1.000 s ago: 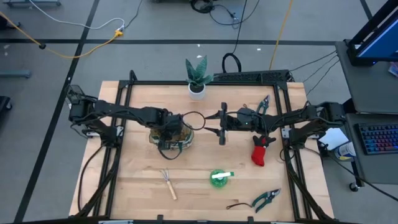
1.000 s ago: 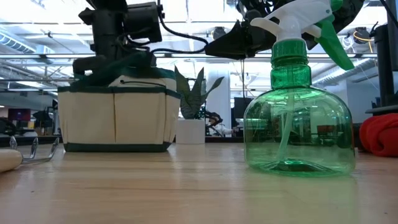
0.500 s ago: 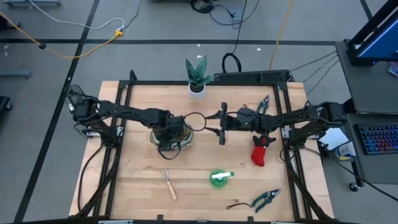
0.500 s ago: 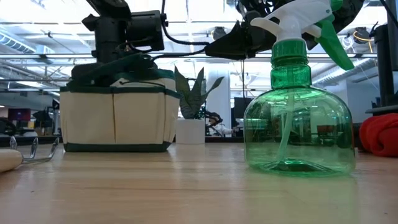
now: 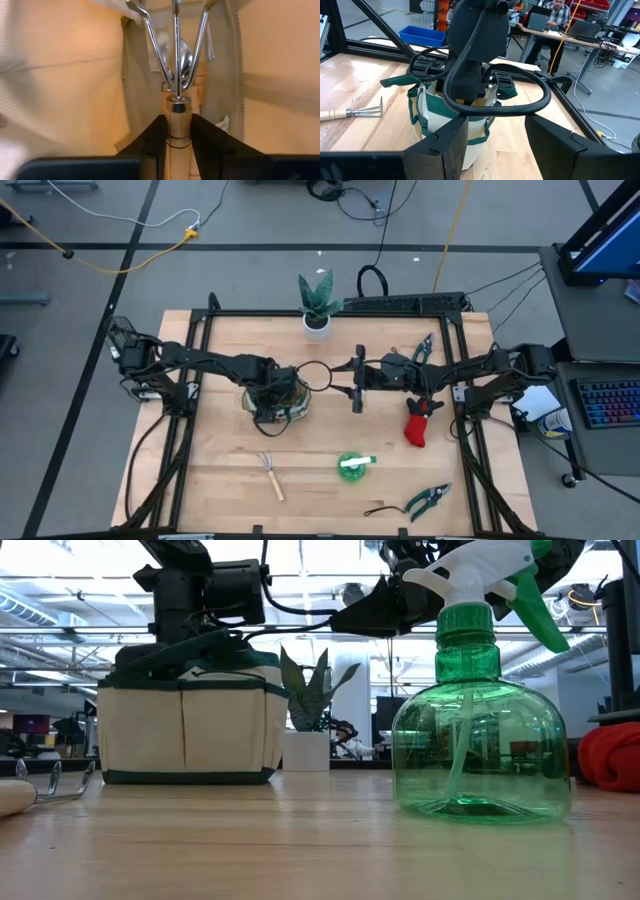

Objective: Pick & Place Garden tools in Gardening bag
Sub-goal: Put the left brown hand rake into the white gardening bag, then put the top green shear scissors into the white gardening bag

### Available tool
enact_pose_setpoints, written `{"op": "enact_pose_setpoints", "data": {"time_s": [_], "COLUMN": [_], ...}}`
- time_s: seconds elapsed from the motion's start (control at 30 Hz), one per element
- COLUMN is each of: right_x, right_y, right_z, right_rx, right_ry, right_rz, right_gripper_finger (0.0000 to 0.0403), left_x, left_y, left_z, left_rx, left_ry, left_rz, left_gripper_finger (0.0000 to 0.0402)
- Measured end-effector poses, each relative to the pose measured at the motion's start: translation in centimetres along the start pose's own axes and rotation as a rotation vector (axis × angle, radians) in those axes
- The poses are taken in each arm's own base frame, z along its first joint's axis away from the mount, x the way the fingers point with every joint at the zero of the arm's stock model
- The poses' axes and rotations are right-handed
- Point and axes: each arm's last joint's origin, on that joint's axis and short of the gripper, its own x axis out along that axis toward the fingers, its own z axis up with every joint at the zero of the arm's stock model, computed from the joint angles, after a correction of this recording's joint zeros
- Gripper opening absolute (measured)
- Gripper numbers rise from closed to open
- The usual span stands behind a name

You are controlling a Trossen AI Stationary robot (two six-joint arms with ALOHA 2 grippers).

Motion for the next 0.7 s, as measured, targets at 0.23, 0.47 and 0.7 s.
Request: {"op": "enact_pose_setpoints", "data": {"time_s": [0.23,0.47,0.7], "right_x": [0.0,0.0,0.0], "right_y": [0.0,0.0,0.0], "right_z": [0.0,0.0,0.0], "right_rx": [0.0,0.0,0.0], "right_ry": [0.0,0.0,0.0], "right_rz": [0.0,0.0,0.0], "right_gripper_finger": [0.0194,0.0194,0.0194], "left_x": [0.01,0.01,0.02], "left_y": [0.04,0.05,0.05], "left_z": [0.01,0.01,0.0], "left_rx": [-0.001,-0.006,-0.008], "left_ry": [0.0,0.0,0.0], "left_rz": [0.013,0.017,0.017], "left_gripper_finger": [0.0128,0.0146,0.0147]}}
